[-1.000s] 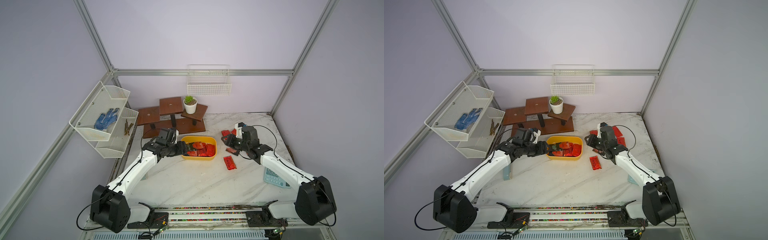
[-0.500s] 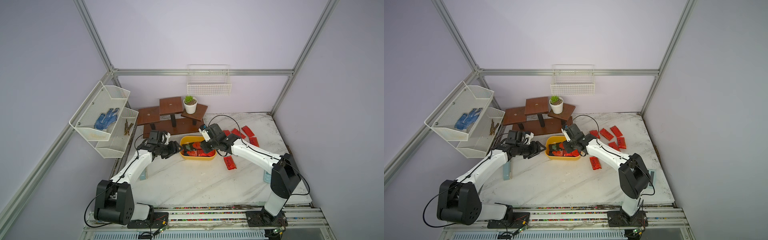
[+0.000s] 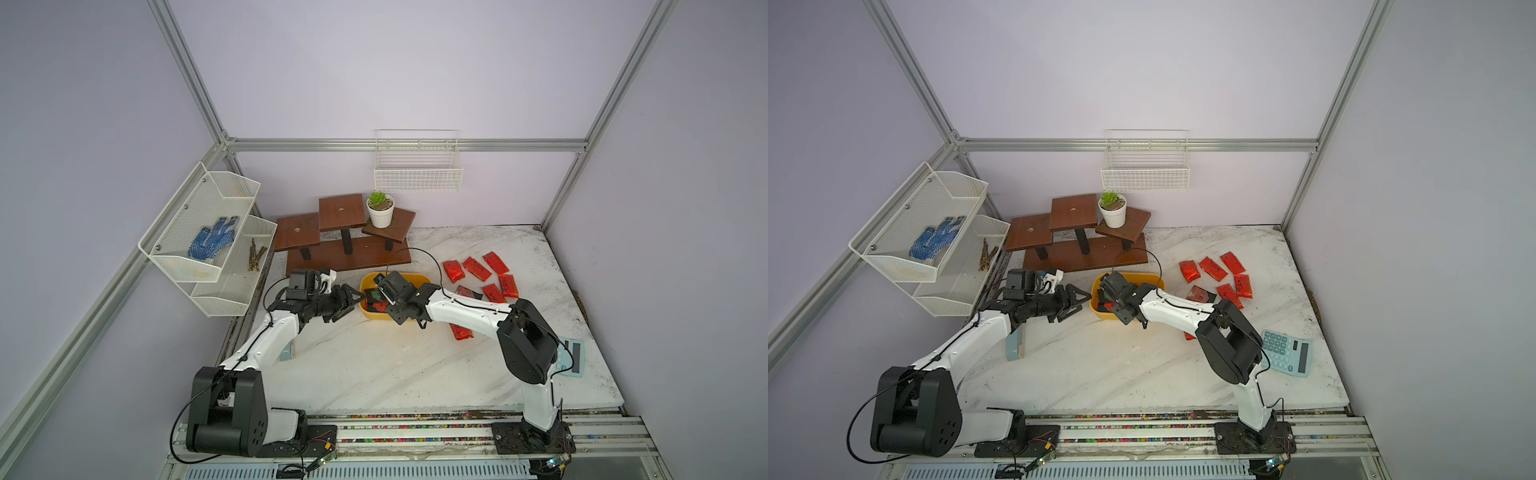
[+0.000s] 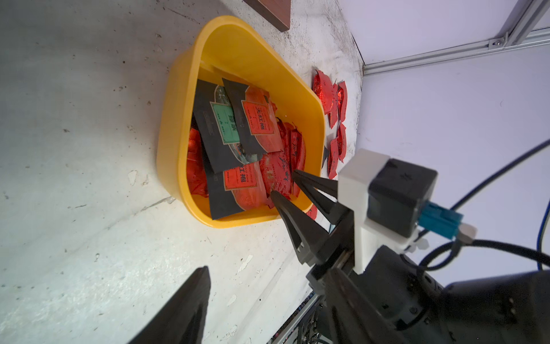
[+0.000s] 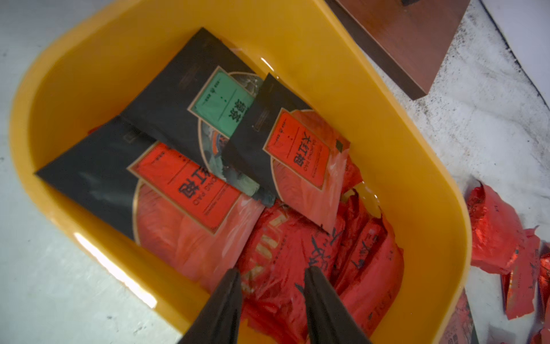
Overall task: Take the tea bags out of the storage box
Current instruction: Pick up the tea bag from the storage box.
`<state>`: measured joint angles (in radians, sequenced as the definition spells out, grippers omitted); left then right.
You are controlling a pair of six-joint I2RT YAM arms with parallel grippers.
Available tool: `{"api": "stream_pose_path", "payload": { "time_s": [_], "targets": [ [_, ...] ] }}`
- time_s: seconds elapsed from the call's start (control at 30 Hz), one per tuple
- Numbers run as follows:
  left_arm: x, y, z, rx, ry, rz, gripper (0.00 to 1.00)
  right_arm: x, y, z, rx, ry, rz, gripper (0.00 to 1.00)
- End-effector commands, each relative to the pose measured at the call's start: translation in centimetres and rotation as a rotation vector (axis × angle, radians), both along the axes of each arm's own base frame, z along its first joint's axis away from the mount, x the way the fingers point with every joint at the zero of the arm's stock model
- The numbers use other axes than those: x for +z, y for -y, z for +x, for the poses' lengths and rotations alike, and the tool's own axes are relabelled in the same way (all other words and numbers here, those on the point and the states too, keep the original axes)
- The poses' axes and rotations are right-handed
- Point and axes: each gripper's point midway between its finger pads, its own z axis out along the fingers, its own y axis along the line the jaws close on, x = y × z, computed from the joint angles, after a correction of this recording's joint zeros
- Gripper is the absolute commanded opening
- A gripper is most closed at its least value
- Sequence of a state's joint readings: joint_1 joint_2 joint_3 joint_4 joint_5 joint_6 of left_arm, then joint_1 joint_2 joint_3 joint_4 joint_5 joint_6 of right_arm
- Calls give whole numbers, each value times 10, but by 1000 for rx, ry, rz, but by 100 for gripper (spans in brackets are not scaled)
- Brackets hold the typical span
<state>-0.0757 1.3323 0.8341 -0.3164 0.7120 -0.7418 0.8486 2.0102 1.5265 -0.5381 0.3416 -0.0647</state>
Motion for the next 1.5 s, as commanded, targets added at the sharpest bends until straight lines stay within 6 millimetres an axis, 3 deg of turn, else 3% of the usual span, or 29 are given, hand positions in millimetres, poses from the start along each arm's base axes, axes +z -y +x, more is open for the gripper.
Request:
{"api": "stream_pose_path", "payload": {
  "time_s": [0.0,0.4,0.8,1.07,1.2,1.47],
  "targets": [
    [16,-1,0,0,58,-36,65,6,-1,18,-30,70,-33,40],
    [10,-4,-7,8,45,-39,66,-4,-3,37,-59,122,-89,35],
    [11,-5,-12,8,42,-32,65,10,-9,53,-84,183,-80,6],
    [15,-6,-16,11,50,-28,66,16,-11,35,-17,140,-25,27],
    [16,-6,-13,11,54,-30,66,11,-1,24,1,124,-38,28],
    [17,-4,-12,-1,56,-39,66,-9,7,31,-38,136,-105,31]
  ]
}}
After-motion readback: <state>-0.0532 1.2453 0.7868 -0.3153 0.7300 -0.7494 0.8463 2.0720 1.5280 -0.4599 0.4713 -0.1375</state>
